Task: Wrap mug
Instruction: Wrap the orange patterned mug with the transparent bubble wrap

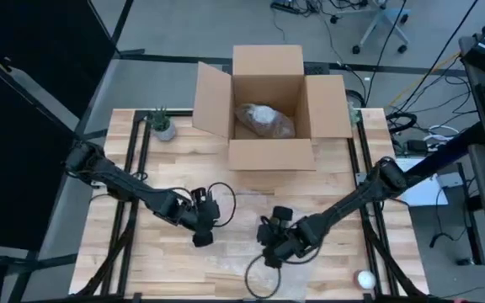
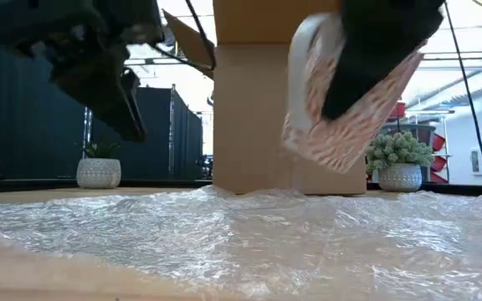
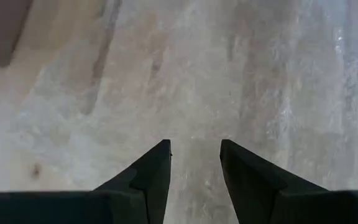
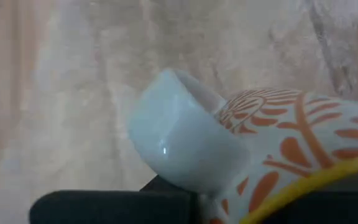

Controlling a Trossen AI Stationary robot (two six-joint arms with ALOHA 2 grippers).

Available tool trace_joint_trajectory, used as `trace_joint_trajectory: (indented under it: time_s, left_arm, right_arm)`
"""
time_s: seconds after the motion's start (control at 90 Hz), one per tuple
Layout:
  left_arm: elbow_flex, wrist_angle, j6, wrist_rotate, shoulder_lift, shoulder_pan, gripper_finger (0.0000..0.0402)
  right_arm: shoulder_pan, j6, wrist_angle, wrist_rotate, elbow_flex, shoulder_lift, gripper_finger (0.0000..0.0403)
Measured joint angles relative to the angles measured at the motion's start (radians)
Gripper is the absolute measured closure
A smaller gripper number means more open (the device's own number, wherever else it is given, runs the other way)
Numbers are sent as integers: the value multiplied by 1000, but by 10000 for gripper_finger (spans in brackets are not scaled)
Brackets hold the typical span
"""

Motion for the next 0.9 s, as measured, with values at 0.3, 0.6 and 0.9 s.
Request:
trace_joint_trajectory:
  time_s: [0.3, 0.6, 0.9]
  left_arm:
    - [-130, 164, -55, 24, 0, -21, 272]
    - [-138, 191, -74, -61, 0, -17, 272]
    - [-138, 252, -74, -63, 0, -20, 272]
  right_arm:
    - [-71, -98, 29, -30, 0, 51, 395]
    - [-100, -129, 31, -52, 0, 48, 395]
    - [-107, -140, 20, -117, 0, 47, 394]
